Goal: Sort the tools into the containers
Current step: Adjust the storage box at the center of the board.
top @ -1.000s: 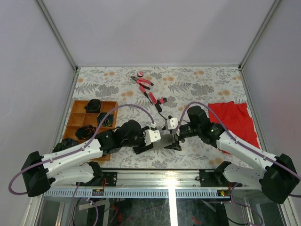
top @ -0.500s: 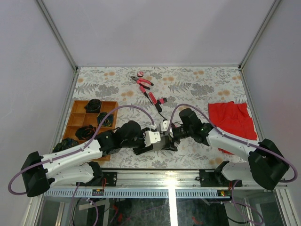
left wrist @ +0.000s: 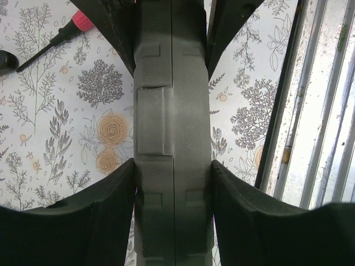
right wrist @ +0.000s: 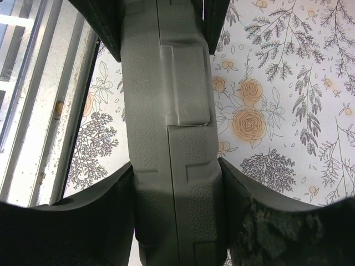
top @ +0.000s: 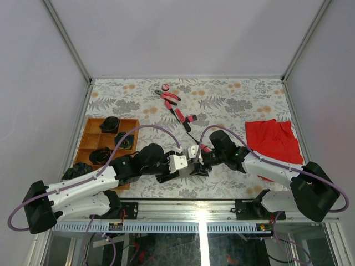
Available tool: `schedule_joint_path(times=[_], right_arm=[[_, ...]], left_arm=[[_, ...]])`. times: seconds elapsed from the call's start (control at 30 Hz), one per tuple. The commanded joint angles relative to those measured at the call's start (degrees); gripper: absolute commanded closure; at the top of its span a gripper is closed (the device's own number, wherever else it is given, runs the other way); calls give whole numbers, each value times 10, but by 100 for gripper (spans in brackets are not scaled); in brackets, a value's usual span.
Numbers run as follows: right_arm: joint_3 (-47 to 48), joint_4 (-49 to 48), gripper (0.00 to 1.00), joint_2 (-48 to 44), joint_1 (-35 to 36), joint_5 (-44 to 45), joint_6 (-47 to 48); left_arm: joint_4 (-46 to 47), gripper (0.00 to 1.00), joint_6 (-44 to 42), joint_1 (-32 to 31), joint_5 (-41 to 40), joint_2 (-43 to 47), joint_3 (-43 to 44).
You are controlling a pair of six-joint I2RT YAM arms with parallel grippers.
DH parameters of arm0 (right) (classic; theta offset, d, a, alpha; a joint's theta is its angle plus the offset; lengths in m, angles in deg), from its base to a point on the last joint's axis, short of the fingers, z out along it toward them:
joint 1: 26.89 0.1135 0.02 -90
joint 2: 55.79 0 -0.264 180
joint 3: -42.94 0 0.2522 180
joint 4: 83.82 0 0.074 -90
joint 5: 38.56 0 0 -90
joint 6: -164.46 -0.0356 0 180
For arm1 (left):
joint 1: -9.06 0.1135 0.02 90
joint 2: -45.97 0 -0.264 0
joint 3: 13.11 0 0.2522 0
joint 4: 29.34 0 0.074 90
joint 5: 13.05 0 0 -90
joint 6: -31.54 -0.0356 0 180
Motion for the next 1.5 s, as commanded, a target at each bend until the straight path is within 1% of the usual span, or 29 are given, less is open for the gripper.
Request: schedule_joint_path(times=[0.0, 0.03, 0.13, 0.23, 0.37, 0.4, 0.43, 0.47, 0.67, 0.8, 1.0, 1.03, 1.1, 1.23, 1.33, 1.43, 1.47], right_arm=[[14, 7, 70, -8, -1, 25, 17], [15, 11, 75, -11, -1, 22, 19], [18, 27, 89, -21, 0, 16, 26], [19, 40, 96, -28, -1, 18, 29], [19, 51, 100, -43, -1, 34, 29], [19, 53, 100, -47, -1, 37, 29], [18, 55, 100, -52, 0, 39, 29], [15, 55, 100, -56, -1, 41, 29], [5, 57, 100, -75, -1, 57, 35], [-6, 66, 100, -92, 2, 64, 72], [-40, 43, 100, -119, 11, 94, 102], [-43, 41, 100, -122, 14, 98, 104], [-51, 38, 100, -127, 20, 107, 115], [-61, 37, 100, -127, 32, 121, 145], [-60, 34, 99, -116, 45, 132, 157], [-69, 13, 90, -109, 65, 158, 162], [-73, 4, 89, -106, 70, 171, 163]], left_arm=[[53, 71, 10, -4, 0, 25, -9], [55, 67, 12, -3, -1, 29, -10], [64, 49, 16, -3, 0, 42, -17], [72, 44, 19, -3, -1, 54, -23], [77, 43, 23, -4, -6, 65, -25], [77, 40, 24, -3, -7, 67, -25], [77, 29, 25, -4, -7, 68, -25], [75, 27, 25, -4, -7, 71, -25], [75, 27, 30, -3, -5, 90, -26], [82, 26, 44, -4, -2, 114, -28], [119, 25, 111, -3, -11, 160, -29], [129, 22, 130, -3, -26, 167, -31], [155, 12, 175, -3, -69, 179, -36], [188, 7, 267, -3, -146, 182, -46], [197, 4, 356, -4, -210, 176, -55], [180, 1, 438, -4, -277, 171, -60], [170, 0, 458, -3, -300, 169, -60]])
